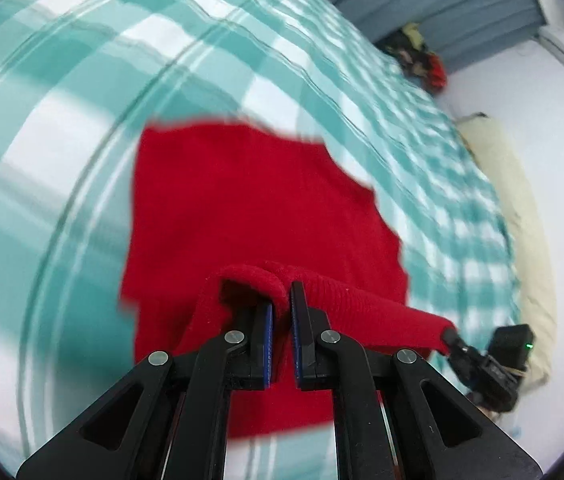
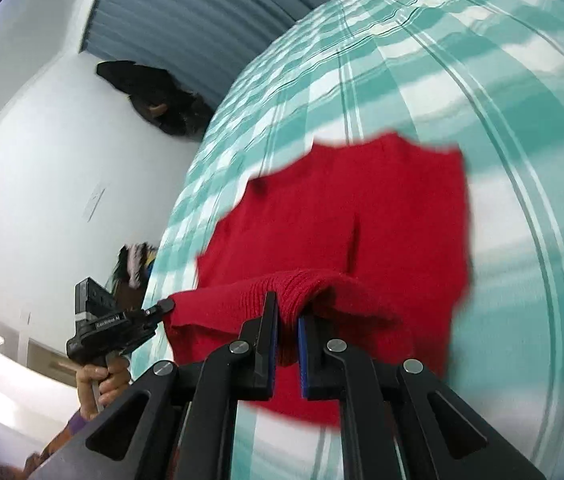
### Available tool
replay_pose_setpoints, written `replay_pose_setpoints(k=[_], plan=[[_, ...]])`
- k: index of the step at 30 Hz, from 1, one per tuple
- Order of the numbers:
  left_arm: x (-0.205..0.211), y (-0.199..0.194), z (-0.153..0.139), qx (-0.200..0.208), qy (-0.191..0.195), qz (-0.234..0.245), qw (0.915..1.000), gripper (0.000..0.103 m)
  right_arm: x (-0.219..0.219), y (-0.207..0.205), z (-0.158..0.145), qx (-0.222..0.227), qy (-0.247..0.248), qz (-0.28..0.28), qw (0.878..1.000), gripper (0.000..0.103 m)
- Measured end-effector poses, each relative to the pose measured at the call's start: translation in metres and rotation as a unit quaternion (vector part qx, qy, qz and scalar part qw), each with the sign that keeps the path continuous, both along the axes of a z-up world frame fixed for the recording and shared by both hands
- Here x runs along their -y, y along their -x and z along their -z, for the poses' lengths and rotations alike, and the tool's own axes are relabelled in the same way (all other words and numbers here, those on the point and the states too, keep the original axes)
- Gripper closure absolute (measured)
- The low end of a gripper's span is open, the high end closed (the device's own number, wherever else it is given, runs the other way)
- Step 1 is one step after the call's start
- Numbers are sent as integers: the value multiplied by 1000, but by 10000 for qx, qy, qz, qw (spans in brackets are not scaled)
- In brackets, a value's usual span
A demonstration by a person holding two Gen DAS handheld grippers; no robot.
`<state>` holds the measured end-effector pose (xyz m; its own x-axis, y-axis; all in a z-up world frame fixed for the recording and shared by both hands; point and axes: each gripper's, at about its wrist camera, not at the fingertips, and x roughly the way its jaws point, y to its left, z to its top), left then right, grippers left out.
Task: Fold small clothes
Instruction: 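Lift the hem with both grippers and fold it up toward the collar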
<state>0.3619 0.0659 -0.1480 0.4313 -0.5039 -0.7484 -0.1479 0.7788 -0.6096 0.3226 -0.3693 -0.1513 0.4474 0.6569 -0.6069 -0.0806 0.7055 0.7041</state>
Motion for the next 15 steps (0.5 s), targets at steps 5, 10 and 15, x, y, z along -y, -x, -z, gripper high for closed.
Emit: replay_pose_setpoints(k=[5,10,15], plan=[[-6,-78,9,-329,-634,-718,9949,27,-3,-106,18,-220,168,523,9982,33],[-39,-60,-8,149,-938,-1186,9884,25,14,-105,14,58,244,781,9966,31],[-12,-18,-17,938,-443,-127,9945,25,-6,-82,9,341,44,-439,9984,36]])
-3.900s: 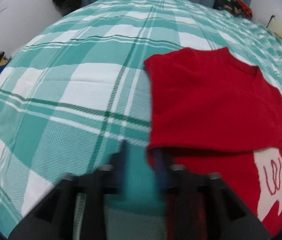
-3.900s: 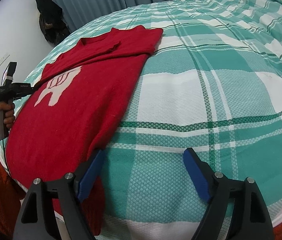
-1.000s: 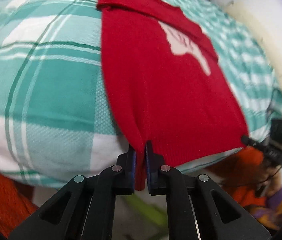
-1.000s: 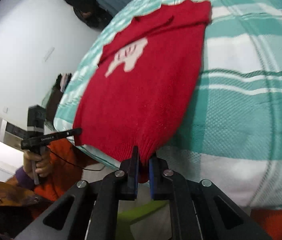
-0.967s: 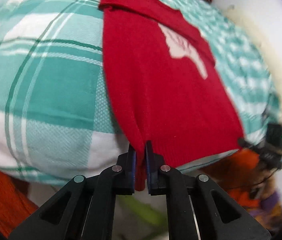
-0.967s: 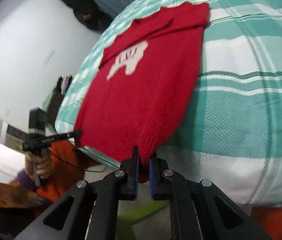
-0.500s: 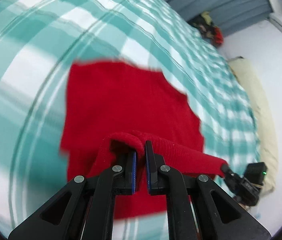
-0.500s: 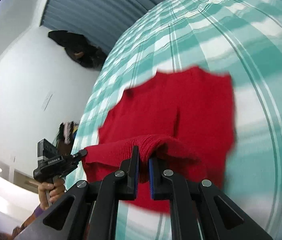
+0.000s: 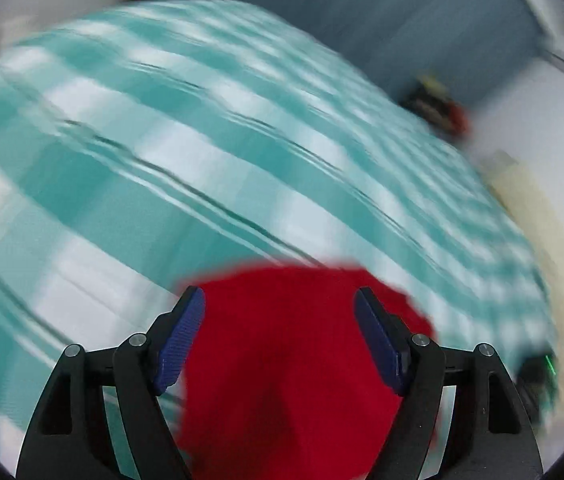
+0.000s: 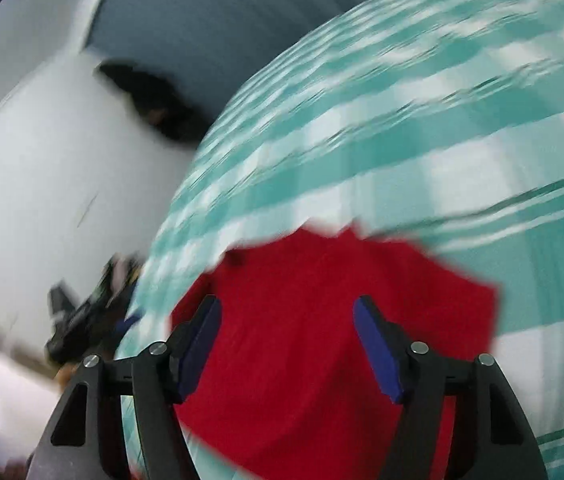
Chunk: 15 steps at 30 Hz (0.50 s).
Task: Fold small clothes
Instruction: 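Lift the hem with both grippers and fold it up toward the collar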
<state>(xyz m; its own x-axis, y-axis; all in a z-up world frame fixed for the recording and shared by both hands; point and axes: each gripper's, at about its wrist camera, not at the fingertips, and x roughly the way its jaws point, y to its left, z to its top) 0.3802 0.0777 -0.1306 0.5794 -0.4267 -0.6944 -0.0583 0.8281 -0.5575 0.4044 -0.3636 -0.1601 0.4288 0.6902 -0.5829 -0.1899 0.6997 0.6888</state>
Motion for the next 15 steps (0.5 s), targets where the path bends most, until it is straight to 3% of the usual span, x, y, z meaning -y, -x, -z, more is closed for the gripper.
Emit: replay_pose_setpoints(k=[2,4,6,7,9,10,11,13,15], plan=[[29,-4,11,-128,78,842,9963,25,-17,2,11,-99,124,-495,9986,37],[62,-20,30,-369,-307,1379,9893,25,-29,-6,23,-140,440,-613,9971,37],[63,-49,49,-631,-683,1006,9906,27,-27,-22,40,-307,620,-429,9967,42],[47,-67,57,-792,-518,551,9940,29,-19,-31,49,-367,1015,-38,9942,43],[13,-86,66,-971,75,-211,9950,31,3,-39,58,-488,1271,661,9885,61],[-5,-90,69,-1055,415,-624,9916,32,14,-38,58,-522,1198,910,9872,61],[-13,-90,68,-1089,506,-807,9895,32,24,-33,50,-420,1223,1202,9843,59],[-25,-82,55,-938,588,-745,9911,30,29,-20,33,-87,1287,1191,9845,59],[-27,-63,40,-740,228,-469,9959,28,23,2,12,294,1358,866,9865,59]])
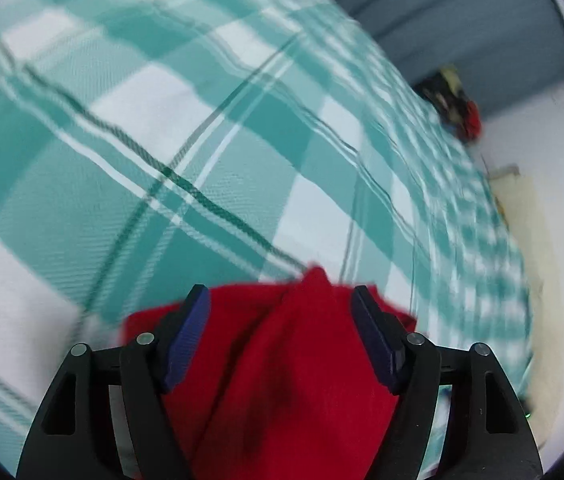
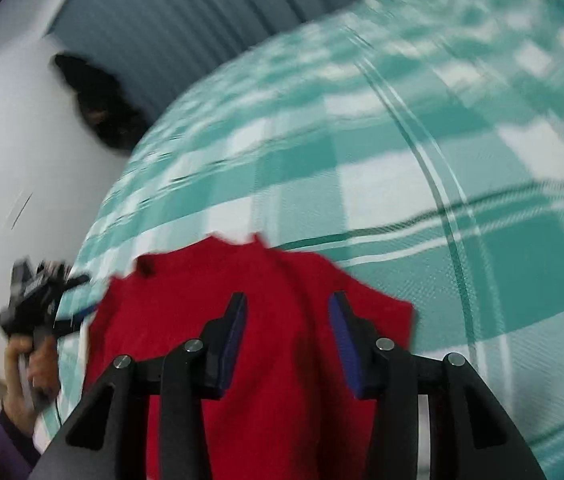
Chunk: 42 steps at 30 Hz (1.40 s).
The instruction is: Fold small clothes
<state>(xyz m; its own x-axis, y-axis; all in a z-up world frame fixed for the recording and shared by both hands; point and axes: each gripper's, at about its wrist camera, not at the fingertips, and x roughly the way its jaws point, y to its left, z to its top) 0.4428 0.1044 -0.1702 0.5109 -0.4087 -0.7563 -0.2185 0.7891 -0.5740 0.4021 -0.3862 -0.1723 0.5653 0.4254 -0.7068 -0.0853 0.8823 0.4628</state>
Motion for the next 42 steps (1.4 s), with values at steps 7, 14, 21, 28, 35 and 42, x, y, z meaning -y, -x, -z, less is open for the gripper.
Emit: replay_pose_setpoints(k=[7,14,21,28,35,42], plan=[[-8,125,-3,-36,-1558,344,9872,19,-38,53,28,-336,655,-1217,9898,60],[-32,193,23,-338,-1946,1,9803,17,13,101,18,-412,845,-143,9955,70],[3,199,42,-250,-3004,141,9534,6,-11,191,14,-108,1163,69,9931,42],[-2,201,47,-273,-2991,64,9538,1,-32,230,52,-36,1973,235,9801,28],[1,205,48,-259,-3035,71,9525,1,-30,229,60,34,1992,214,9797,22],[-4,204,45,-336,-2835,157,9582,1,-32,229,65,159,2029,212,9788,21]])
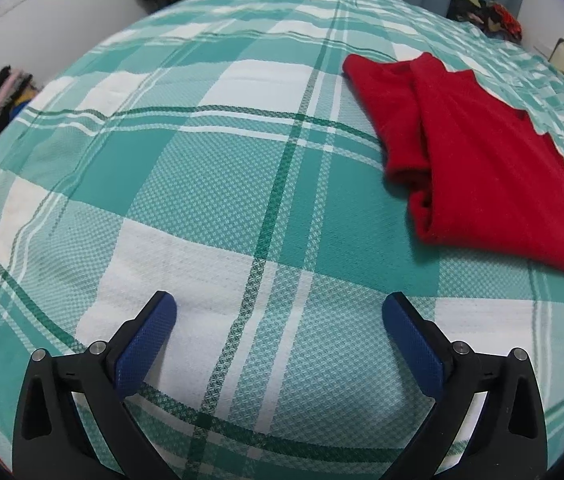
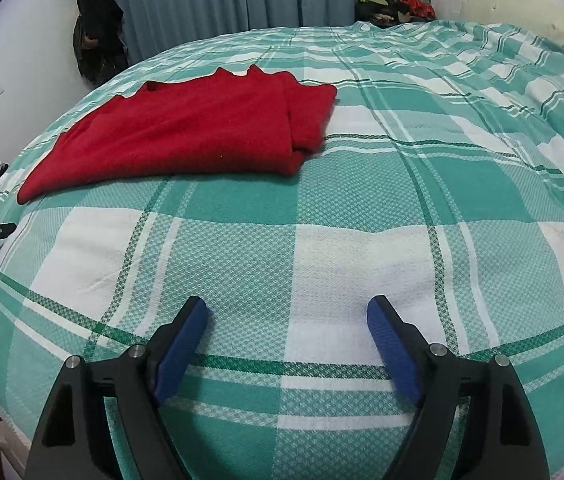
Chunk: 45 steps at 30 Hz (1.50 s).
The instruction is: Fold small clothes
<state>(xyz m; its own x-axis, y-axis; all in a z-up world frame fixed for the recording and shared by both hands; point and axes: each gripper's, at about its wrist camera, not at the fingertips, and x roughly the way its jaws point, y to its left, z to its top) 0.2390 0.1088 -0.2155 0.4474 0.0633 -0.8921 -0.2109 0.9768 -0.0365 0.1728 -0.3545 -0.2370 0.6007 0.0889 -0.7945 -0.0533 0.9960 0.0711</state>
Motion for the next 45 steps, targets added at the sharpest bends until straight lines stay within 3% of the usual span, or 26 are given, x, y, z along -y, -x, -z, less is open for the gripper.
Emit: replay_pose_setpoints(k=[1,2,4,6,8,11,14,16,18,19,20,23,26,29,31,34,36,39,41,42,43,44,45], plan=[[-4,-1,-6,-56,169,-53,9998,4,0,0,0,6,11,-8,10000,20],[-15,0,-20,150,773,-156,9968,7,0,0,0,10,15,-16,10000,20],[-31,-5,-40,640,1926,-265,9788,7,0,0,1,53,14,-24,10000,20],[-34,-29,-47,759,2430,-225,9668,7,-2,1,2,124,59,-44,9999,19],[-24,-63,-34,444,2695,39,9620,7,-3,0,3,149,90,-60,9998,18],[-4,-100,-8,-18,2522,269,9673,8,-2,-1,3,137,66,-90,9998,17],[10,-124,0,41,2315,457,9717,7,-2,-1,3,153,50,-108,9998,17],[11,-135,1,12,2430,466,9689,9,-2,-1,3,185,58,-113,9997,17],[11,-140,-1,-33,2469,398,9682,33,-3,-1,4,211,65,-116,9997,15],[13,-142,-1,-120,2495,430,9674,71,-3,-2,5,219,65,-118,9997,15],[17,-143,0,-266,2547,465,9655,91,-3,-2,5,225,63,-122,9997,15],[32,-144,-22,-259,2170,370,9751,92,-3,-3,5,220,54,-129,9997,14],[53,-146,-61,-85,2004,266,9793,92,-2,-3,5,224,30,-120,9997,14],[103,-151,-112,255,1740,615,9825,92,-2,-3,5,220,26,-120,9997,14],[159,-154,-135,386,1589,984,9816,92,-2,-3,5,214,17,-118,9997,14],[234,-154,-136,422,1303,1453,9799,92,-2,-3,5,204,-7,-122,9997,14],[298,-148,-111,295,1073,1788,9776,92,-1,-3,5,202,-24,-124,9997,14],[364,-145,-62,-136,791,2268,9706,77,-1,-3,5,187,-44,-129,9997,14],[386,-141,-36,-552,741,2505,9637,75,0,-4,4,159,-81,-149,9997,14],[387,-135,-40,-498,768,2618,9608,73,1,-4,4,144,-125,-164,9997,14],[384,-131,-49,-387,834,2685,9589,62,3,-5,3,124,-202,-187,9995,14],[372,-126,-67,-171,1010,2767,9555,43,4,-5,3,111,-257,-198,9994,14],[353,-121,-88,109,1155,2743,9546,34,7,-5,1,78,-356,-212,9991,14]])
